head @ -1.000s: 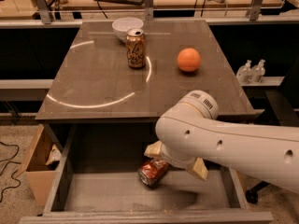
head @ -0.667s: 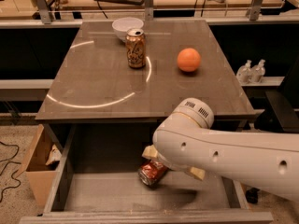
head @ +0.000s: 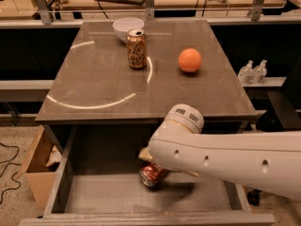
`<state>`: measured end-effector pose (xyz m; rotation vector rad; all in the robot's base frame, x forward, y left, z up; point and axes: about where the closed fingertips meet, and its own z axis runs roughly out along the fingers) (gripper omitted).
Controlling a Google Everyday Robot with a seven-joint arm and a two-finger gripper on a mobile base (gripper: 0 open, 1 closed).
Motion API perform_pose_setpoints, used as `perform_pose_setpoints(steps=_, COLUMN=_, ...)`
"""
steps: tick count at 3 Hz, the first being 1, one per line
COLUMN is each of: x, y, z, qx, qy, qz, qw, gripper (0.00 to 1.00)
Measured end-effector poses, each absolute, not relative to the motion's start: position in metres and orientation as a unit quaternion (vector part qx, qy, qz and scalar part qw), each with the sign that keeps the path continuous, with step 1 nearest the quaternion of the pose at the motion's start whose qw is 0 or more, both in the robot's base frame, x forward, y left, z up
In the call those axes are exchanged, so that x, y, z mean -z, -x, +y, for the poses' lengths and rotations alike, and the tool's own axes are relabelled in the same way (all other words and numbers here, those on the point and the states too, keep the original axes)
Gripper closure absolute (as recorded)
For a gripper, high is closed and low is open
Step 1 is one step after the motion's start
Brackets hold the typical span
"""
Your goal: Pick coke can from top drawer and place on counter
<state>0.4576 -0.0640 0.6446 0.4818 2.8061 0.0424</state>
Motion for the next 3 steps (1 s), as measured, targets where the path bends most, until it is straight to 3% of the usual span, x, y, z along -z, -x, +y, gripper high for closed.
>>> perform_pose_setpoints(steps=3, x=-0.6310, y=-0.4706, z=-0.0662, qx=-0.018, qy=-0.204, qz=0.972, qw=0.113, gripper=0.00)
